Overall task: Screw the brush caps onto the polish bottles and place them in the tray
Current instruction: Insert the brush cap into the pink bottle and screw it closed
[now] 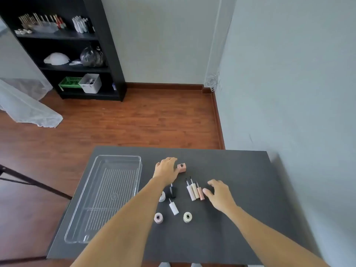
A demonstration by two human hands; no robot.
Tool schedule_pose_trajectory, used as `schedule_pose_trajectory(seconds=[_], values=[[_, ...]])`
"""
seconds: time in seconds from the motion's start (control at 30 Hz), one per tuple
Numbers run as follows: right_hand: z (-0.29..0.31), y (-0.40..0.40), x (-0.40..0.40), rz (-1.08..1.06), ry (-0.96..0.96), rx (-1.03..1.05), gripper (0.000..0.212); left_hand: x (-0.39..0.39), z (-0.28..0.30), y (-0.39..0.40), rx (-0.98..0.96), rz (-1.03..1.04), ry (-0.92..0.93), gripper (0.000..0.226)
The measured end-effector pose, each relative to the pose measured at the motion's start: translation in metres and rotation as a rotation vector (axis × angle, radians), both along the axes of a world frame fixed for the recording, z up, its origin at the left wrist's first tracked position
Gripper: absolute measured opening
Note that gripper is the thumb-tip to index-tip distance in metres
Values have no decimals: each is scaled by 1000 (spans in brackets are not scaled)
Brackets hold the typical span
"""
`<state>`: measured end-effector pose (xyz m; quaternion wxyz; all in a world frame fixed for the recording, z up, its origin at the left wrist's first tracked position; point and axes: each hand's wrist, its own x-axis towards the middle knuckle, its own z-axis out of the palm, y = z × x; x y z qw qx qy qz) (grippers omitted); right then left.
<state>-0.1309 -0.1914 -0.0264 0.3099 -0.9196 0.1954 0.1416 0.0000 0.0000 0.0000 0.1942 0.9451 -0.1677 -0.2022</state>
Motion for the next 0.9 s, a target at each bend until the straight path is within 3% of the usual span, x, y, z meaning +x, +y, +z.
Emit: schedule_pose_trajectory(seconds=[0.57, 0.63, 0.73, 0.9], values=[[-14, 17, 6, -83, -27, -72, 20, 11, -27, -22, 60, 95, -65, 20], [-14, 14, 6, -116, -32, -33, 19, 12, -24, -21, -5, 107, -96, 20], [-4, 7, 7, -217, -82, 90, 13, 13, -11, -17, -273, 178, -61, 20], [42, -3, 10, -378, -276, 355, 13, 1, 27, -13, -580, 275, -20, 31]])
